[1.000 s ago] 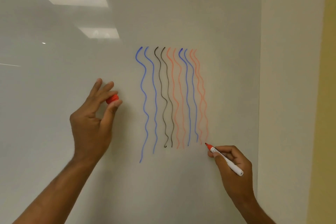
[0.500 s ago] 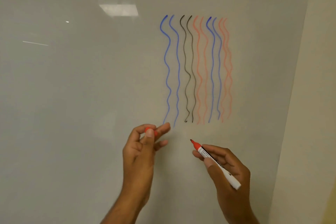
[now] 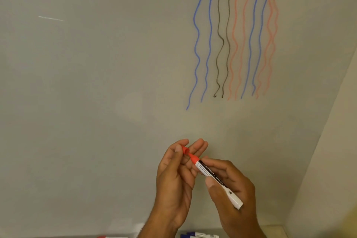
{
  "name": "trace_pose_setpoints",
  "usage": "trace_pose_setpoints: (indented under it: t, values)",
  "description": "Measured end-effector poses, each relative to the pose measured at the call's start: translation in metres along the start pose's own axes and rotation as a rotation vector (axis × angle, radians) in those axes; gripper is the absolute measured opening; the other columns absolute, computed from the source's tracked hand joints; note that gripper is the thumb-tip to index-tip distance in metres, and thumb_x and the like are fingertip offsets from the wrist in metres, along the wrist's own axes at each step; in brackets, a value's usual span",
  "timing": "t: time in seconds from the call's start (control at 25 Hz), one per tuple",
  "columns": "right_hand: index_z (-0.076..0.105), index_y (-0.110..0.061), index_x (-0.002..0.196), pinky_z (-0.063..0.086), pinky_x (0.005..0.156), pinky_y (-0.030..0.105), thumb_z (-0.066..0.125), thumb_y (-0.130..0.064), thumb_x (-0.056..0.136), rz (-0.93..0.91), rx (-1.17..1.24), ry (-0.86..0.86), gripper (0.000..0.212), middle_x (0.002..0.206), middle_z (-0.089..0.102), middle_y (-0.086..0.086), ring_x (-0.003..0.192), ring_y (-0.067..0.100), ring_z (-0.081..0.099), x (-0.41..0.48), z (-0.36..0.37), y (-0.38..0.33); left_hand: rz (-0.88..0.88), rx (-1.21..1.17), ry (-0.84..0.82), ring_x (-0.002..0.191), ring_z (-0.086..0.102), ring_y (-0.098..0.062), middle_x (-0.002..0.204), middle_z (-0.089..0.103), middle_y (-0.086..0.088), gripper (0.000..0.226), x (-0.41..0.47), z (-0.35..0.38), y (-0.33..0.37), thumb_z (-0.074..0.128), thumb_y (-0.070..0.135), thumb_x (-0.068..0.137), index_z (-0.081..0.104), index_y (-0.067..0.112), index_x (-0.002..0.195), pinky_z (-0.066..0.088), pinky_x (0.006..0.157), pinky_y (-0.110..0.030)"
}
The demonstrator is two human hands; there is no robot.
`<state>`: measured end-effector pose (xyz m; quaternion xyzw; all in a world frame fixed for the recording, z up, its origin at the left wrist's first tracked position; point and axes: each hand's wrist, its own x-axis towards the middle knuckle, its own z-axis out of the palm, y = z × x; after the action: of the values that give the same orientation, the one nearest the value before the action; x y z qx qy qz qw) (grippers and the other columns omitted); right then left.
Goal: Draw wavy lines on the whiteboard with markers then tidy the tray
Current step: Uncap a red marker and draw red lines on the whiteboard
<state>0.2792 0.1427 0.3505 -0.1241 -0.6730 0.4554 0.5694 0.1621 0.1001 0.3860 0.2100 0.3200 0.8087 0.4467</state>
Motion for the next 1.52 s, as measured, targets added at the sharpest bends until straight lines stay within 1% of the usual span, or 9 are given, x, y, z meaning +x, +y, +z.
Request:
trace_pose_setpoints:
  t: [0.24, 0.52, 0.64, 0.8, 0.88, 0.96, 1.12, 1.36, 1.52]
  values:
    - [0.070, -0.035, 0.116, 0.060, 0.087, 0.024, 0.064, -0.038, 0.087, 0.091, -0.029, -0.004, 0.029, 0.109, 0.078, -0.013, 0.103, 0.013, 0.076, -0.013, 0.003, 0.013, -0.038, -0.041, 0.022, 0.121, 0.071, -0.042, 0.125, 0.072, -0.031, 0.032, -0.010, -0.015, -0.010, 0.047, 0.021, 0.103, 0.059, 0.001, 0.125, 0.059, 0.098, -0.045]
    - [0.071, -0.034, 0.115, 0.063, 0.088, 0.036, 0.066, -0.042, 0.087, 0.178, -0.041, -0.049, 0.030, 0.111, 0.078, -0.004, 0.104, 0.022, 0.075, -0.030, 0.008, 0.023, -0.042, 0.015, 0.039, 0.121, 0.071, -0.041, 0.123, 0.073, -0.030, 0.037, -0.020, -0.035, -0.019, 0.048, 0.023, 0.104, 0.056, -0.001, 0.130, 0.062, 0.099, -0.043]
    - [0.071, -0.034, 0.111, 0.064, 0.083, 0.035, 0.067, -0.043, 0.086, 0.204, -0.048, -0.053, 0.027, 0.107, 0.078, -0.003, 0.099, 0.022, 0.076, -0.039, 0.011, 0.028, -0.054, 0.026, 0.064, 0.120, 0.072, -0.040, 0.122, 0.073, -0.029, 0.032, -0.025, -0.044, -0.024, 0.044, 0.021, 0.109, 0.055, 0.002, 0.133, 0.062, 0.099, -0.043]
    - [0.070, -0.037, 0.106, 0.059, 0.071, 0.020, 0.065, -0.041, 0.088, 0.231, -0.059, -0.060, 0.020, 0.100, 0.078, -0.011, 0.089, 0.014, 0.076, -0.050, 0.017, 0.028, -0.068, 0.042, 0.101, 0.119, 0.072, -0.040, 0.123, 0.073, -0.030, 0.032, -0.032, -0.056, -0.030, 0.045, 0.019, 0.110, 0.058, 0.000, 0.131, 0.060, 0.102, -0.045]
    - [0.069, -0.038, 0.105, 0.060, 0.067, 0.022, 0.066, -0.032, 0.092, 0.242, -0.054, -0.083, 0.015, 0.099, 0.077, -0.012, 0.085, 0.014, 0.075, -0.056, 0.019, 0.030, -0.069, 0.038, 0.122, 0.119, 0.072, -0.040, 0.123, 0.073, -0.030, 0.031, -0.036, -0.061, -0.032, 0.044, 0.019, 0.111, 0.060, 0.000, 0.130, 0.060, 0.102, -0.045]
    - [0.069, -0.037, 0.104, 0.061, 0.063, 0.029, 0.065, -0.021, 0.093, 0.253, -0.067, -0.102, 0.020, 0.095, 0.077, -0.013, 0.079, 0.015, 0.073, -0.060, 0.020, 0.032, -0.059, 0.027, 0.146, 0.119, 0.072, -0.040, 0.122, 0.073, -0.030, 0.030, -0.038, -0.065, -0.034, 0.045, 0.018, 0.110, 0.061, 0.001, 0.127, 0.062, 0.100, -0.043]
    - [0.072, -0.026, 0.104, 0.058, 0.070, 0.019, 0.065, -0.016, 0.095, 0.289, -0.054, -0.109, 0.016, 0.097, 0.077, -0.014, 0.087, 0.012, 0.075, -0.071, 0.026, 0.040, -0.048, 0.007, 0.193, 0.119, 0.072, -0.039, 0.121, 0.074, -0.029, 0.029, -0.047, -0.073, -0.042, 0.044, 0.020, 0.111, 0.060, 0.002, 0.128, 0.061, 0.101, -0.043]
    - [0.071, -0.041, 0.103, 0.059, 0.075, 0.018, 0.068, -0.018, 0.093, 0.348, -0.037, -0.102, 0.025, 0.099, 0.076, -0.019, 0.094, 0.010, 0.075, -0.074, 0.034, 0.042, -0.043, 0.036, 0.203, 0.119, 0.073, -0.038, 0.121, 0.074, -0.028, 0.029, -0.050, -0.088, -0.042, 0.044, 0.020, 0.112, 0.061, 0.003, 0.126, 0.063, 0.094, -0.037]
    - [0.073, -0.024, 0.106, 0.064, 0.078, 0.030, 0.070, -0.022, 0.087, 0.443, -0.026, -0.140, 0.019, 0.103, 0.078, -0.011, 0.098, 0.017, 0.076, -0.077, 0.038, 0.052, -0.058, 0.085, 0.212, 0.117, 0.073, -0.040, 0.122, 0.074, -0.027, 0.030, -0.050, -0.107, -0.042, 0.044, 0.021, 0.112, 0.061, 0.004, 0.130, 0.065, 0.091, -0.038]
